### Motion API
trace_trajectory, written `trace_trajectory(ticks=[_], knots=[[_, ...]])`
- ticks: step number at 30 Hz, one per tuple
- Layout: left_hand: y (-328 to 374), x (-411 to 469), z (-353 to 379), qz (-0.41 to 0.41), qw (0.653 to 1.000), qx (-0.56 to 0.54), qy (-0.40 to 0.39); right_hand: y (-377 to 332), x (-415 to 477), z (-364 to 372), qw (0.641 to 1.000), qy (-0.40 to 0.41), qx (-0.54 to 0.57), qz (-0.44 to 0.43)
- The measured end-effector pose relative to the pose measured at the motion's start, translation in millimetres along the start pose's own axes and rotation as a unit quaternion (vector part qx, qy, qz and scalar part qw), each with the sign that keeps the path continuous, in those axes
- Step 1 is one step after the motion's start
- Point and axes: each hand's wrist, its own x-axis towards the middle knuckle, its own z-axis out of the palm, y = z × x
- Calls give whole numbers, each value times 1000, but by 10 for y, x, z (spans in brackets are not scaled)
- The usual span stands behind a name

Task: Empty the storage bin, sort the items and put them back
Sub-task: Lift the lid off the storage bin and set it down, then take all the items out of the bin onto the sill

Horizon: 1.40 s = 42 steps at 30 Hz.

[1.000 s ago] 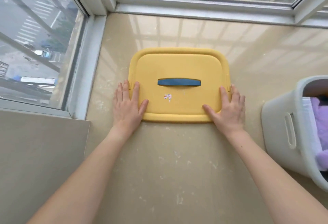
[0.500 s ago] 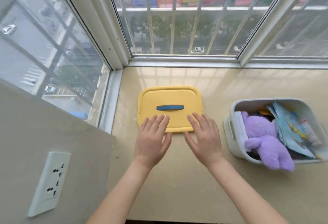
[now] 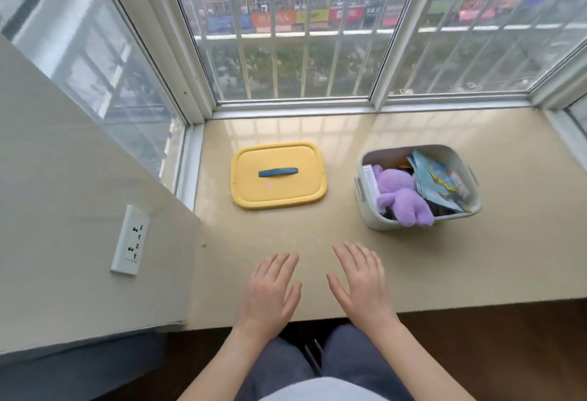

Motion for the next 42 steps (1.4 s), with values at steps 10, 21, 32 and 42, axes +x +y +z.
trace_trajectory(ticks=[10,21,32,42], knots=[[939,615,-82,31,997,-4,70,798,85,-719,992,121,33,-32],[2481,925,926,-10,999,-15,40,2638,-221,-1126,998,62,6,-9],[3015,1852,1176,38,997,-33,52,3295,133,-1483,996,77,13,29],[2749,2548,1444,-11,998,-10,67,3603,888,-1255,997,44,61,21]])
